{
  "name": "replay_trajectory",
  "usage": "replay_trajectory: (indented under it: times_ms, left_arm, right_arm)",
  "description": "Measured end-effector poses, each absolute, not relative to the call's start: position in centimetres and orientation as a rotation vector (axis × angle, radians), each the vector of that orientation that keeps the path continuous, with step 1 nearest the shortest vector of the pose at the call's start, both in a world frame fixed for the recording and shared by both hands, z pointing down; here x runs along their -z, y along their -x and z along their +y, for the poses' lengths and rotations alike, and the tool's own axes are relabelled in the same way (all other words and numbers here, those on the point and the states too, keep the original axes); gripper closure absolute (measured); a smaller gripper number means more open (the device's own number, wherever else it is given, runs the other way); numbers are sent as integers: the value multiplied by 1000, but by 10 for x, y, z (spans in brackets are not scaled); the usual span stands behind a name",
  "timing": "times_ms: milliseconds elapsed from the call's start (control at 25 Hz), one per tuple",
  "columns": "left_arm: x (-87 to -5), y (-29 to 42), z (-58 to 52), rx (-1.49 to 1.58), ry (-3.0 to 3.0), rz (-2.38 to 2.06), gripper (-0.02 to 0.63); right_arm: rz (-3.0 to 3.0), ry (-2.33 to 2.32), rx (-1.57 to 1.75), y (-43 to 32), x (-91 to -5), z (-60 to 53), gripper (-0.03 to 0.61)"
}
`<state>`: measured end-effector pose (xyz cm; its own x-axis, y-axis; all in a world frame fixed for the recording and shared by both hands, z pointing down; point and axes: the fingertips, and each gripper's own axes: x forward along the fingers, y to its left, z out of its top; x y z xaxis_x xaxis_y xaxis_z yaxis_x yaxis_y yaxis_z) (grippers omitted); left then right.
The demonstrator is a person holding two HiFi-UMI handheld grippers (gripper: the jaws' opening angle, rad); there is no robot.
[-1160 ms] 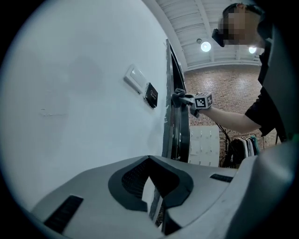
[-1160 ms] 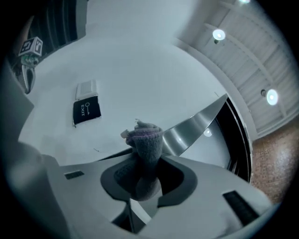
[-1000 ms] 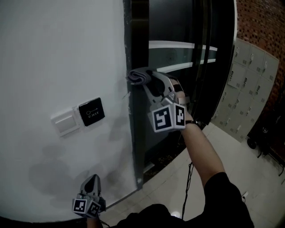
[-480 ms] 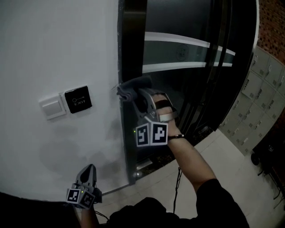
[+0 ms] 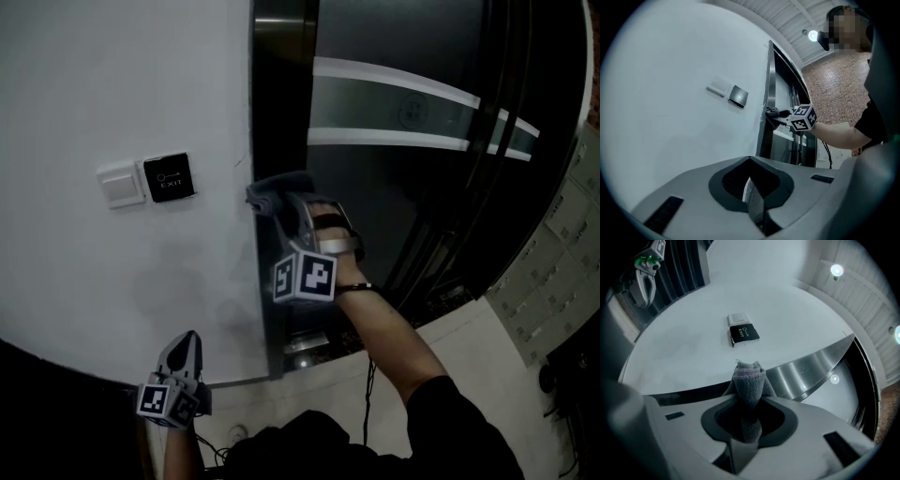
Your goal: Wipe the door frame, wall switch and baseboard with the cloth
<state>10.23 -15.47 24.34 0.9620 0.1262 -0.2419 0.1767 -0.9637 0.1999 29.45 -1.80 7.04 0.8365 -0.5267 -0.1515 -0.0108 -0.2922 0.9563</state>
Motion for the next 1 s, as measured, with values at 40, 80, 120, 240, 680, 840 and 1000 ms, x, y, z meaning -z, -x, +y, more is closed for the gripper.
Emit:
replay_trajectory:
  times_ms: [40, 80, 120, 240, 680, 840, 1000]
  left_arm:
    - [-246, -100, -151, 318, -2899, 212, 614]
    - [-248, -98, -148, 304, -2904, 194, 614]
    - [-247, -95, -145, 299, -2908, 171, 612]
    - [-242, -87, -140, 310, -2912, 100, 614]
    - [-237, -75, -140, 279, -2926, 25, 614]
    - [-246, -73, -144, 257, -2906, 21, 612]
    - [-258, -74, -146, 194, -2902, 50, 614]
  right_arm:
    - [-418, -1807, 536, -295, -74, -18, 488]
    - [-427, -1803, 538, -295, -77, -18, 488]
    - [-437, -1802, 536, -295, -81, -18, 488]
    - [-471, -1804, 518, -295, -91, -20, 488]
    - [-531, -1831, 492, -297, -123, -20, 488]
    - [-542, -1836, 456, -297, -144, -22, 488]
    - [-540, -1859, 420, -298, -164, -23, 488]
